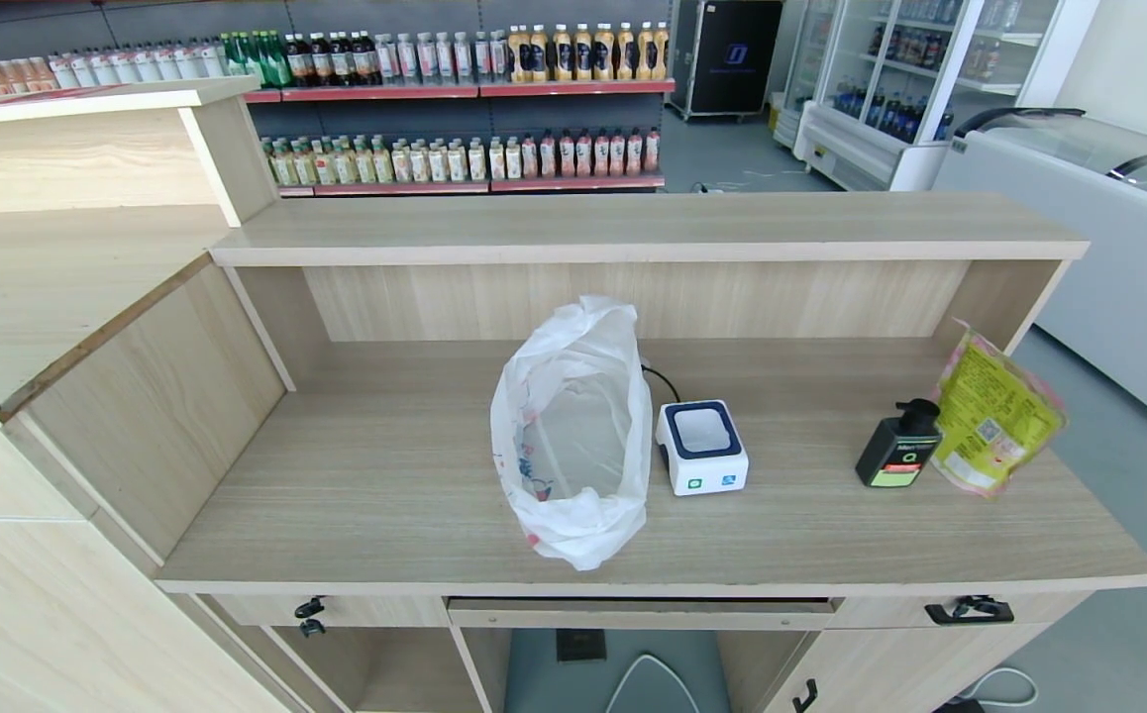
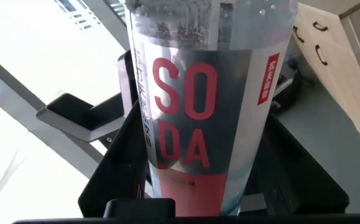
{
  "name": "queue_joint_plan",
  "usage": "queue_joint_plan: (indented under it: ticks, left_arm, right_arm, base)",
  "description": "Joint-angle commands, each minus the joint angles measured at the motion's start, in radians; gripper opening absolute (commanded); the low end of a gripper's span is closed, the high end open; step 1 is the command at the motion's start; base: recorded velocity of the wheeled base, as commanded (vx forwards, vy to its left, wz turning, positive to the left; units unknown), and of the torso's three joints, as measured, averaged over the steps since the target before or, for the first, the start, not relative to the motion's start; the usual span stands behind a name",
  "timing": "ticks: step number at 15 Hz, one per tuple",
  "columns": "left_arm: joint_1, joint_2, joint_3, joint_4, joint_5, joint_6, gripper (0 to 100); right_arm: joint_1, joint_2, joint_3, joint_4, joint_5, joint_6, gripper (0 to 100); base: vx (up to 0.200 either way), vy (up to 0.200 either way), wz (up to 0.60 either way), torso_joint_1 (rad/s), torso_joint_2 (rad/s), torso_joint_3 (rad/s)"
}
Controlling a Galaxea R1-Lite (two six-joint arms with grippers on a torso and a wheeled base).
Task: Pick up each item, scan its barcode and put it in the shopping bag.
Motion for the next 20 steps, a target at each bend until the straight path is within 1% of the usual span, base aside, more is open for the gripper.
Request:
queue_joint_plan:
  ticks: [1, 2, 3, 6, 7, 9, 10, 12, 15, 16, 19, 20]
  left_arm:
    - [0.0, 0.001, 0.0, 0.0, 0.0, 0.0, 100]
    - [0.0, 0.001, 0.0, 0.0, 0.0, 0.0, 100]
    - [0.0, 0.001, 0.0, 0.0, 0.0, 0.0, 100]
    - [0.0, 0.001, 0.0, 0.0, 0.0, 0.0, 100]
    - [0.0, 0.001, 0.0, 0.0, 0.0, 0.0, 100]
    - [0.0, 0.001, 0.0, 0.0, 0.0, 0.0, 100]
    - [0.0, 0.001, 0.0, 0.0, 0.0, 0.0, 100]
    - [0.0, 0.001, 0.0, 0.0, 0.0, 0.0, 100]
    - [0.0, 0.001, 0.0, 0.0, 0.0, 0.0, 100]
    - [0.0, 0.001, 0.0, 0.0, 0.0, 0.0, 100]
    - [0.0, 0.001, 0.0, 0.0, 0.0, 0.0, 100]
    - [0.0, 0.001, 0.0, 0.0, 0.0, 0.0, 100]
  right_arm:
    - [0.001, 0.018, -0.015, -0.013, -0.046, 0.056, 0]
    - [0.0, 0.044, -0.015, -0.024, -0.083, 0.059, 0]
    - [-0.002, 0.062, -0.01, -0.073, -0.122, 0.066, 0]
    - [-0.005, 0.111, 0.007, -0.199, -0.125, 0.107, 0]
    - [0.0, 0.148, 0.004, -0.266, -0.125, 0.125, 0]
    - [0.006, 0.2, -0.01, -0.403, -0.123, 0.26, 0]
    - [0.029, 0.207, -0.018, -0.403, -0.118, 0.305, 0]
    - [0.067, 0.207, -0.032, -0.403, -0.114, 0.309, 0]
    - [0.075, 0.196, -0.023, -0.403, -0.092, 0.317, 0]
    - [0.098, 0.179, -0.007, -0.403, -0.092, 0.329, 0]
    - [0.121, 0.164, 0.002, -0.403, -0.088, 0.349, 0]
    - [0.119, 0.159, 0.011, -0.403, -0.066, 0.349, 0]
  base:
    - [0.0, 0.0, 0.0, 0.0, 0.0, 0.0]
    - [0.0, 0.0, 0.0, 0.0, 0.0, 0.0]
    - [0.0, 0.0, 0.0, 0.0, 0.0, 0.0]
    - [0.0, 0.0, 0.0, 0.0, 0.0, 0.0]
    - [0.0, 0.0, 0.0, 0.0, 0.0, 0.0]
    - [0.0, 0.0, 0.0, 0.0, 0.0, 0.0]
    - [0.0, 0.0, 0.0, 0.0, 0.0, 0.0]
    - [0.0, 0.0, 0.0, 0.0, 0.0, 0.0]
    - [0.0, 0.0, 0.0, 0.0, 0.0, 0.0]
    - [0.0, 0.0, 0.0, 0.0, 0.0, 0.0]
    - [0.0, 0.0, 0.0, 0.0, 0.0, 0.0]
    - [0.0, 0.0, 0.0, 0.0, 0.0, 0.0]
